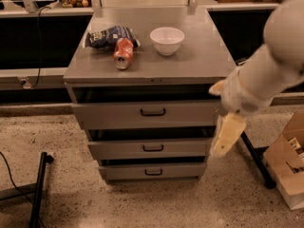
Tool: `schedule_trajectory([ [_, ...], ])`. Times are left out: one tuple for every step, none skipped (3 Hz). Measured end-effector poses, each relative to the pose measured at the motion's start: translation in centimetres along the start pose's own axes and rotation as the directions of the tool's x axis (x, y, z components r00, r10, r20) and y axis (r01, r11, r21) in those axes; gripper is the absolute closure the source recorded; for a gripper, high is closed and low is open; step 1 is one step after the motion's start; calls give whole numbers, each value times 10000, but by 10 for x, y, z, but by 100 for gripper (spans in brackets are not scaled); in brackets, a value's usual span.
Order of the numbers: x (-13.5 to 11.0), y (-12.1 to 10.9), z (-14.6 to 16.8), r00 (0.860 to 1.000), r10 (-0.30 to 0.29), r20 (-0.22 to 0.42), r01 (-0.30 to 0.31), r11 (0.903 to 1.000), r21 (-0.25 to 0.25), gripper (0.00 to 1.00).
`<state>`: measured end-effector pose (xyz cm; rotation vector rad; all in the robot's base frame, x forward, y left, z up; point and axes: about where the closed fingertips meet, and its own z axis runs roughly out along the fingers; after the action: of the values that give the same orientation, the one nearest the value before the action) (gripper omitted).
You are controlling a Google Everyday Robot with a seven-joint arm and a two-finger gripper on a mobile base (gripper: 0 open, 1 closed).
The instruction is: Open middle drawer
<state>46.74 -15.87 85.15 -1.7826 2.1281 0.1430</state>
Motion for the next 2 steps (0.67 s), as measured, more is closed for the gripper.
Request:
schedule_trajectory([
  [2,11,30,9999,-95,64,95,10000,15,0],
  [3,0,51,9991,220,-352,-227,9995,-203,0],
])
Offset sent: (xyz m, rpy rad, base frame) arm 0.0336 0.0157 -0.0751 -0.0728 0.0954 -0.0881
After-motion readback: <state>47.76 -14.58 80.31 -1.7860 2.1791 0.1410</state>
